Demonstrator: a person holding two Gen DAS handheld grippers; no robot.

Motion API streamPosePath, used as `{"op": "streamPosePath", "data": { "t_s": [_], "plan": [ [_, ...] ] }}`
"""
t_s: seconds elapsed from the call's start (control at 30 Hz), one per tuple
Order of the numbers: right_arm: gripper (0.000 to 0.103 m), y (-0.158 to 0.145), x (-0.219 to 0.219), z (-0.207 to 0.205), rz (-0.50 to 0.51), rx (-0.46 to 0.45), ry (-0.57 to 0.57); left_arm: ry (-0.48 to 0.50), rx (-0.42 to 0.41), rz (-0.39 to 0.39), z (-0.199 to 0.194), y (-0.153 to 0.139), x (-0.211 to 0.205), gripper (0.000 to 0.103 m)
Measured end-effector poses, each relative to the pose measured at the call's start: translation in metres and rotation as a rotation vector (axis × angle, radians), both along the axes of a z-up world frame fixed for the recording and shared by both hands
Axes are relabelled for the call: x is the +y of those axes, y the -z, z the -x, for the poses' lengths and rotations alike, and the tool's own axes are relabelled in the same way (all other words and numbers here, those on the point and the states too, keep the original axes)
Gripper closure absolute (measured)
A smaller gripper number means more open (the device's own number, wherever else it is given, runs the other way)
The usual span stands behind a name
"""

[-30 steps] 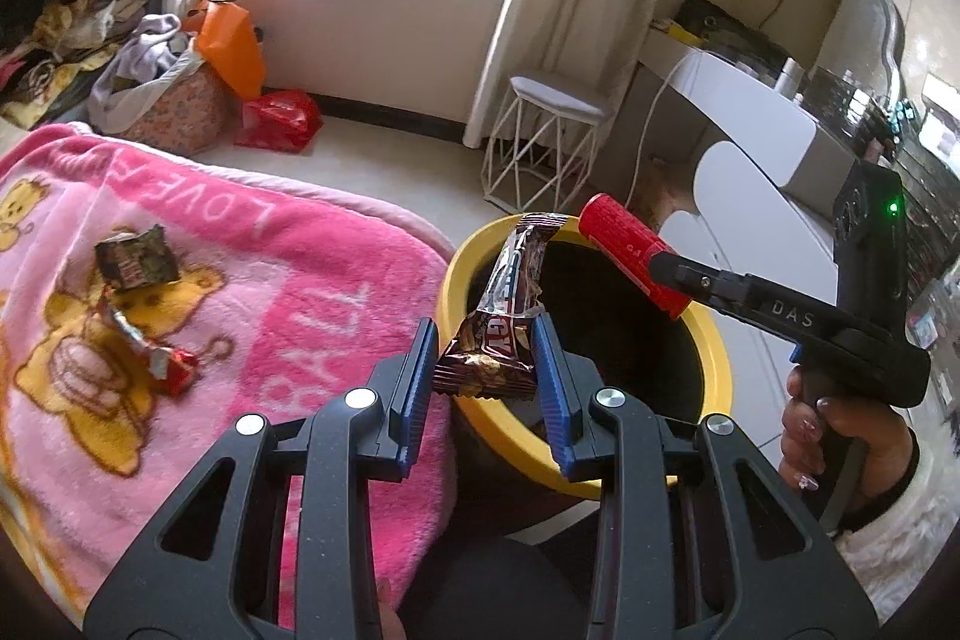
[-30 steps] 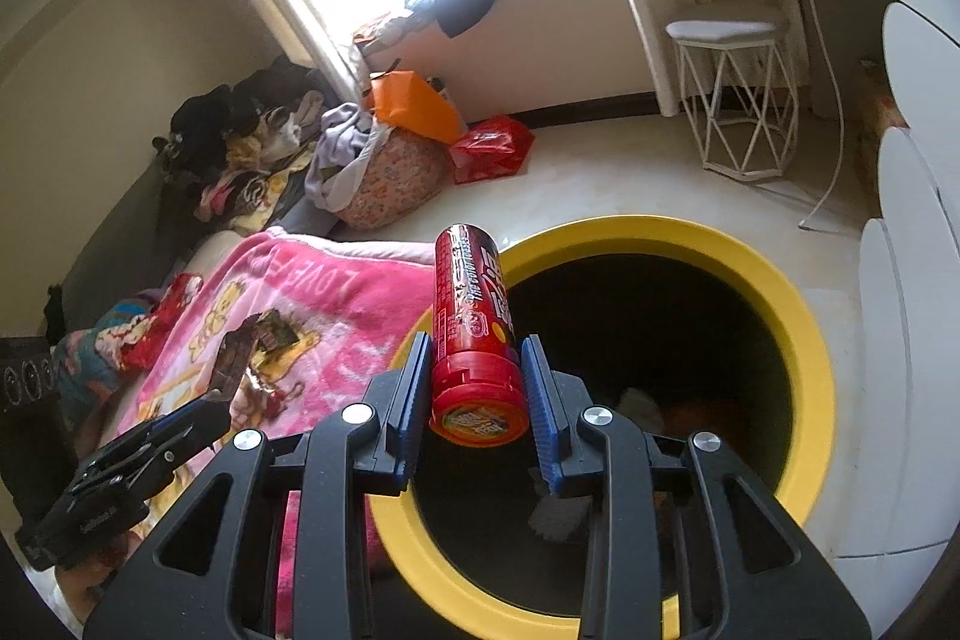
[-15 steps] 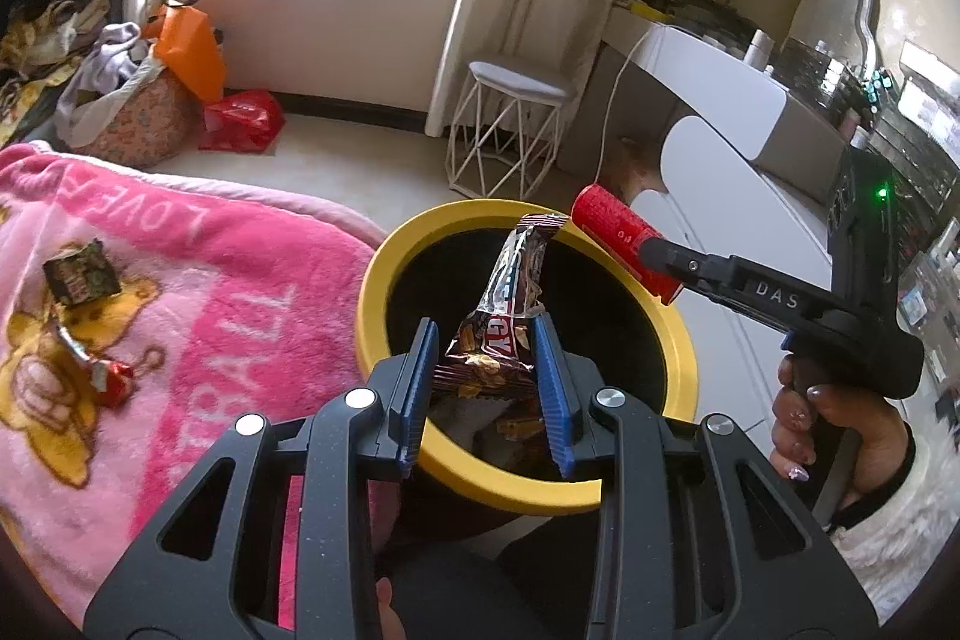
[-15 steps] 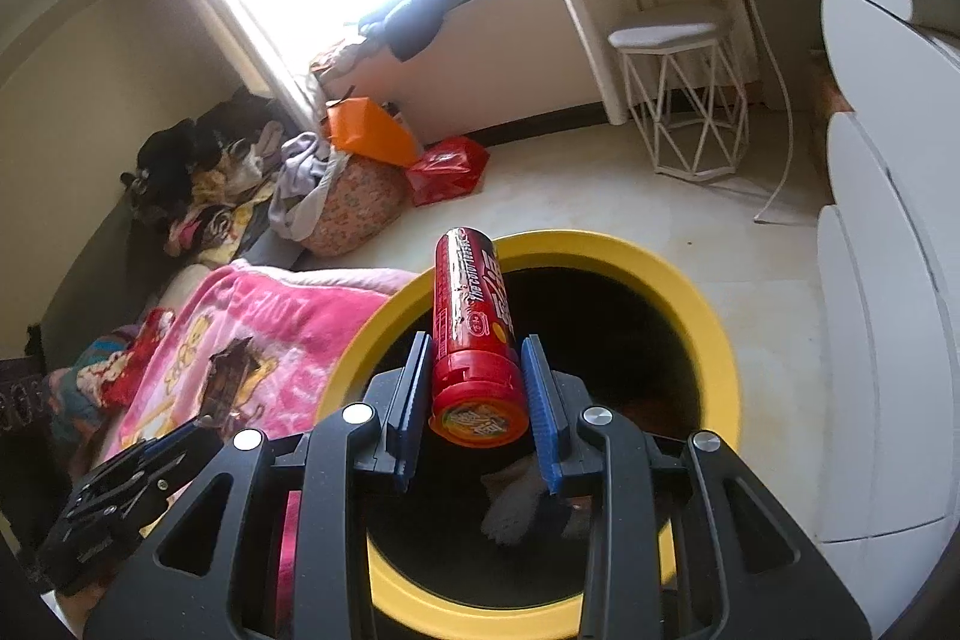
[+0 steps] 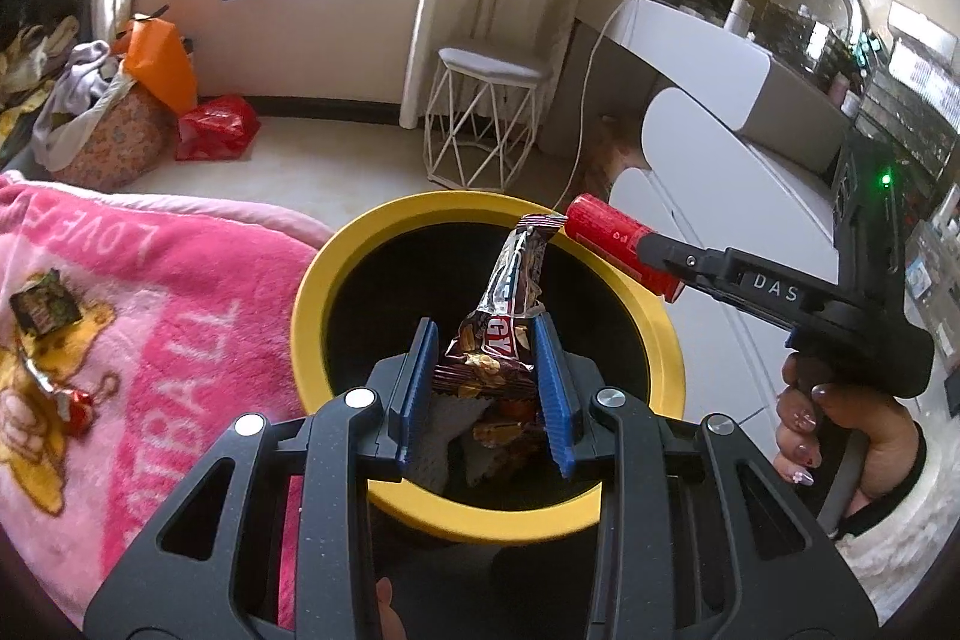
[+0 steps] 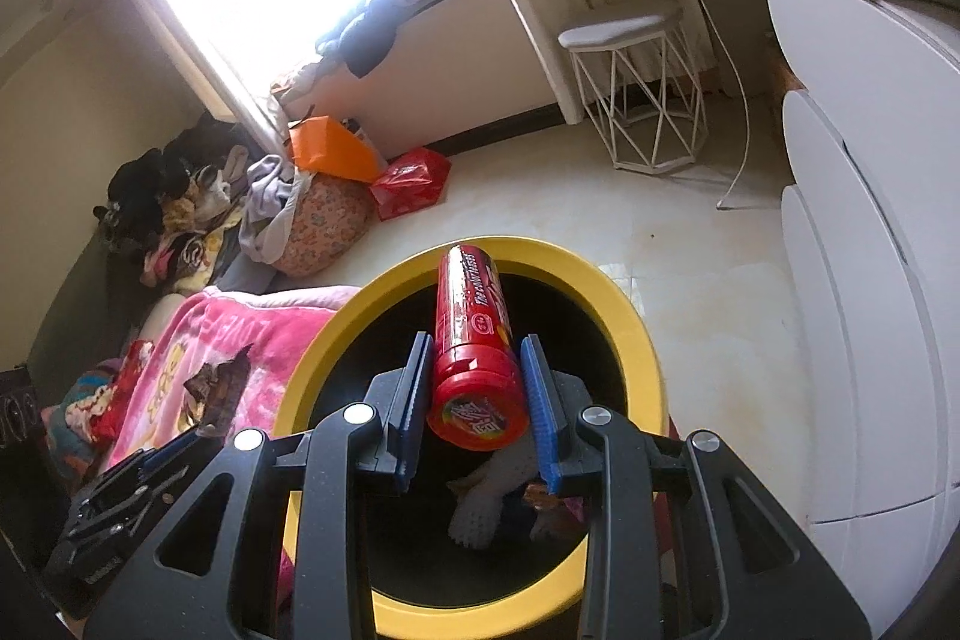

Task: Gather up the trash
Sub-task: 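Carry the red can in the right gripper over the bin while the left carries the chocolate wrapper, then open both grippers above the bin to drop the can and wrapper, then move both open tools back over the remaining packets on the blanket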

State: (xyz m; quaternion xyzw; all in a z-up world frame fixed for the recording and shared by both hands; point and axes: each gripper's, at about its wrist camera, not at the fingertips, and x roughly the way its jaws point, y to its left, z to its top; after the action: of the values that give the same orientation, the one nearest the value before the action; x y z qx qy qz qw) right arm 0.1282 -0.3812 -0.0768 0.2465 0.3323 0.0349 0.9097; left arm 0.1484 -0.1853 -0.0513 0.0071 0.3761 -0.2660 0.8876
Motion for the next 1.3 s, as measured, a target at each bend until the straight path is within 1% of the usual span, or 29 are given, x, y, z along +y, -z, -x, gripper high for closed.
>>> {"op": "streamPosePath", "data": {
  "t_s": [0.2, 0.4, 0.57, 0.6, 0.67, 0.73, 0.83, 0.9, 0.93, 1.13, 1.3],
  "plan": [
    [0.074, 0.002, -0.001, 0.0, -0.006, 0.006, 0.013, 0.018, 0.02, -0.023, -0.007, 0.01, -0.012, 0.077],
    [0.074, 0.006, -0.001, -0.003, -0.005, 0.027, 0.029, 0.019, 0.045, -0.03, -0.015, 0.02, -0.022, 0.076],
    [0.073, 0.01, 0.001, -0.007, -0.004, 0.04, 0.034, 0.0, 0.077, -0.041, -0.025, 0.03, -0.026, 0.076],
    [0.072, 0.01, 0.001, -0.008, -0.01, 0.04, 0.033, -0.005, 0.078, -0.046, -0.027, 0.03, -0.027, 0.074],
    [0.053, 0.009, 0.003, -0.008, -0.016, 0.036, 0.04, -0.021, 0.079, -0.05, -0.03, 0.032, -0.025, 0.049],
    [0.051, 0.008, 0.002, -0.006, -0.008, 0.03, 0.052, -0.032, 0.076, -0.047, -0.03, 0.032, -0.022, 0.043],
    [0.047, 0.007, 0.002, -0.004, 0.005, 0.029, 0.056, -0.049, 0.075, -0.052, -0.029, 0.031, -0.016, 0.022],
    [0.047, 0.006, 0.004, -0.002, 0.025, 0.029, 0.061, -0.05, 0.078, -0.039, -0.027, 0.029, -0.011, 0.017],
    [0.047, 0.005, 0.006, -0.001, 0.037, 0.028, 0.058, -0.055, 0.072, -0.039, -0.025, 0.027, -0.009, 0.012],
    [0.046, 0.0, 0.019, 0.003, 0.114, 0.012, 0.031, -0.091, 0.043, -0.034, -0.017, 0.019, 0.003, 0.011],
    [0.044, -0.005, 0.03, 0.005, 0.153, -0.007, 0.008, -0.127, 0.024, -0.021, -0.013, 0.012, 0.015, 0.011]
  ]
}}
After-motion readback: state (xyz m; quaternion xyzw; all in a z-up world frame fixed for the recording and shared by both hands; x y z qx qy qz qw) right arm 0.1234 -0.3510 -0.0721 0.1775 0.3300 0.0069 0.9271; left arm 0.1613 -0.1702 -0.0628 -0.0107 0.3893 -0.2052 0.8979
